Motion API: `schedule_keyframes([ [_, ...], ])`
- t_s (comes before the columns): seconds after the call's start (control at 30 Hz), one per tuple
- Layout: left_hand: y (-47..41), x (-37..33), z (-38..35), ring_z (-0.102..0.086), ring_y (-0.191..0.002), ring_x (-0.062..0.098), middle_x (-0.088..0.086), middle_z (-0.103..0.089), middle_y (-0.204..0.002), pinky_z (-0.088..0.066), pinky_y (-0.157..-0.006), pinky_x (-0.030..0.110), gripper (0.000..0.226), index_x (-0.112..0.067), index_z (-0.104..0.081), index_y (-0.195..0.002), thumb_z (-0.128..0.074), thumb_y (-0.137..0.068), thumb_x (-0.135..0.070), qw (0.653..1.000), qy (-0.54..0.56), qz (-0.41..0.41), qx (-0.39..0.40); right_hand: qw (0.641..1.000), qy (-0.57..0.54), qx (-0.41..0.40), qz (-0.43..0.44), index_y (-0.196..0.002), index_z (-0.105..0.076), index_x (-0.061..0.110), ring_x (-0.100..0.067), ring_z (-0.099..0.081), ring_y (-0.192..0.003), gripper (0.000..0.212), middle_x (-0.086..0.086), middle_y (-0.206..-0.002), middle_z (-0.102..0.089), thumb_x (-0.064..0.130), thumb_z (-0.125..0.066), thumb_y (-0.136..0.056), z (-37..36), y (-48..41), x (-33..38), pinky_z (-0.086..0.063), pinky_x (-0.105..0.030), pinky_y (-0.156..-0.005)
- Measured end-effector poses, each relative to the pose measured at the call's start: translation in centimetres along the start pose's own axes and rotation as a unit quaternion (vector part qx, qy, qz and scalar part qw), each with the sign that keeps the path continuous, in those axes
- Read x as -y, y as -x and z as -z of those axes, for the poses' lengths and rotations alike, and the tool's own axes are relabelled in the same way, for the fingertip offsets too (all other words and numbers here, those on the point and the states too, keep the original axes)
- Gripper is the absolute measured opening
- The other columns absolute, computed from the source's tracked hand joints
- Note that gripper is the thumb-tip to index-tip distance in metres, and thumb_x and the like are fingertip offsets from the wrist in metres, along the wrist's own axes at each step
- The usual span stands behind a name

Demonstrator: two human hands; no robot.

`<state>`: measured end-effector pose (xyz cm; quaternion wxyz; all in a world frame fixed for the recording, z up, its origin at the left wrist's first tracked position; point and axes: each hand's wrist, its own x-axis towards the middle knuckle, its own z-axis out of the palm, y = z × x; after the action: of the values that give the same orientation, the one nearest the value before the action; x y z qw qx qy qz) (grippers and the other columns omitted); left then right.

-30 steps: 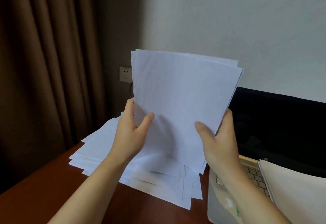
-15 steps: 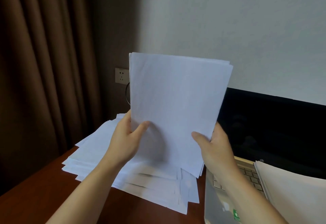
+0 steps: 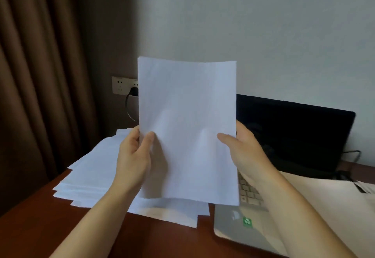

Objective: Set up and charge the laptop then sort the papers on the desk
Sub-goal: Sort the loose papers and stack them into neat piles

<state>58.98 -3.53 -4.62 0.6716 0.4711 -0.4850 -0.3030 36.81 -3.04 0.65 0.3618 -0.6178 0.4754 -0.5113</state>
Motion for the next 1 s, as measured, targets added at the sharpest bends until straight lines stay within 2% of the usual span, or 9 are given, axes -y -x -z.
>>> schedule_keyframes([
  [0.1, 2.2, -0.5, -1.9, -0.07, -0.089, 0.012, -0.015, -0.075, -0.087, -0.052, -0.074, 0.029, 0.021, -0.031, -0.07, -0.103, -0.049, -0.106, -0.029, 0.996, 0.012, 0.084, 0.037, 0.999, 0.02, -0.008, -0.026, -0.12, -0.061, 0.026, -0.002, -0.069, -0.097, 0.033, 0.014, -0.109, -0.072, 0.004, -0.054, -0.097, 3.2, 1.4, 0.4, -0.056, -0.021, -0.083],
  [0.2, 5.1, -1.4, -4.5, -0.066, -0.073, -0.007, -0.027, -0.071, -0.071, -0.05, -0.065, 0.013, 0.028, -0.031, -0.067, -0.089, -0.046, -0.107, -0.026, 0.989, 0.025, 0.109, 0.092, 0.998, 0.036, -0.024, -0.048, -0.116, -0.063, 0.023, -0.003, -0.069, -0.095, 0.034, 0.011, -0.107, -0.072, -0.001, -0.052, -0.094, 7.2, 3.7, 0.1, -0.056, -0.017, -0.078],
  [0.27, 6.9, -1.8, -6.6, -0.062, -0.064, -0.009, -0.032, -0.065, -0.062, -0.043, -0.056, 0.003, 0.031, -0.03, -0.062, -0.081, -0.045, -0.106, -0.023, 0.987, 0.019, 0.101, 0.121, 0.995, 0.047, -0.049, -0.068, -0.113, -0.065, 0.023, 0.0, -0.069, -0.092, 0.035, 0.013, -0.105, -0.072, -0.002, -0.052, -0.093, 10.0, 5.6, -0.6, -0.054, -0.013, -0.072],
  [0.5, 11.7, -2.5, -14.6, -0.071, -0.079, 0.027, 0.002, -0.076, -0.083, -0.057, -0.073, 0.043, 0.028, -0.018, -0.073, -0.09, -0.051, -0.104, -0.028, 0.957, -0.073, 0.121, 0.252, 0.972, 0.067, -0.166, -0.152, -0.1, -0.068, 0.023, -0.016, -0.069, -0.097, 0.015, 0.004, -0.104, -0.073, 0.011, -0.061, -0.095, 19.6, 11.5, -5.5, -0.053, -0.031, -0.083],
  [0.6, 13.3, -2.8, -17.3, -0.063, -0.067, 0.02, 0.003, -0.07, -0.078, -0.05, -0.059, 0.033, 0.033, -0.014, -0.07, -0.086, -0.048, -0.106, -0.028, 0.942, -0.125, 0.104, 0.294, 0.96, 0.106, -0.204, -0.162, -0.097, -0.069, 0.019, -0.019, -0.07, -0.091, 0.012, -0.004, -0.101, -0.074, 0.011, -0.06, -0.093, 22.6, 13.6, -6.9, -0.055, -0.033, -0.08],
  [0.7, 14.5, -2.8, -19.0, -0.062, -0.063, 0.015, 0.004, -0.075, -0.083, -0.042, -0.051, 0.021, 0.034, -0.012, -0.074, -0.087, -0.048, -0.106, -0.023, 0.927, -0.166, 0.101, 0.321, 0.95, 0.157, -0.214, -0.165, -0.098, -0.069, 0.008, -0.038, -0.066, -0.097, 0.014, -0.017, -0.102, -0.071, 0.012, -0.059, -0.09, 24.6, 15.1, -7.8, -0.053, -0.052, -0.088],
  [0.83, 15.5, -2.4, -20.1, -0.065, -0.069, 0.016, 0.001, -0.074, -0.088, -0.047, -0.053, 0.018, 0.027, -0.015, -0.076, -0.092, -0.054, -0.104, -0.023, 0.901, -0.246, 0.059, 0.353, 0.942, 0.223, -0.2, -0.15, -0.104, -0.07, 0.017, -0.029, -0.068, -0.095, 0.024, -0.001, -0.101, -0.074, 0.008, -0.055, -0.088, 26.0, 16.1, -8.5, -0.054, -0.047, -0.088],
  [0.93, 15.3, -1.9, -20.5, -0.068, -0.072, 0.018, 0.0, -0.075, -0.08, -0.054, -0.063, 0.026, 0.031, -0.013, -0.078, -0.08, -0.057, -0.101, -0.018, 0.888, -0.298, 0.029, 0.349, 0.938, 0.26, -0.187, -0.136, -0.114, -0.068, 0.024, -0.015, -0.068, -0.095, 0.036, 0.012, -0.106, -0.071, 0.006, -0.053, -0.087, 26.5, 16.2, -8.8, -0.055, -0.034, -0.087],
  [1.0, 15.1, -1.6, -20.5, -0.068, -0.066, 0.018, -0.001, -0.074, -0.068, -0.051, -0.059, 0.024, 0.035, -0.015, -0.077, -0.069, -0.058, -0.097, -0.015, 0.883, -0.318, 0.019, 0.344, 0.932, 0.287, -0.176, -0.134, -0.117, -0.066, 0.026, -0.012, -0.067, -0.093, 0.038, 0.014, -0.106, -0.07, 0.007, -0.053, -0.087, 26.6, 16.1, -9.1, -0.055, -0.033, -0.085],
])
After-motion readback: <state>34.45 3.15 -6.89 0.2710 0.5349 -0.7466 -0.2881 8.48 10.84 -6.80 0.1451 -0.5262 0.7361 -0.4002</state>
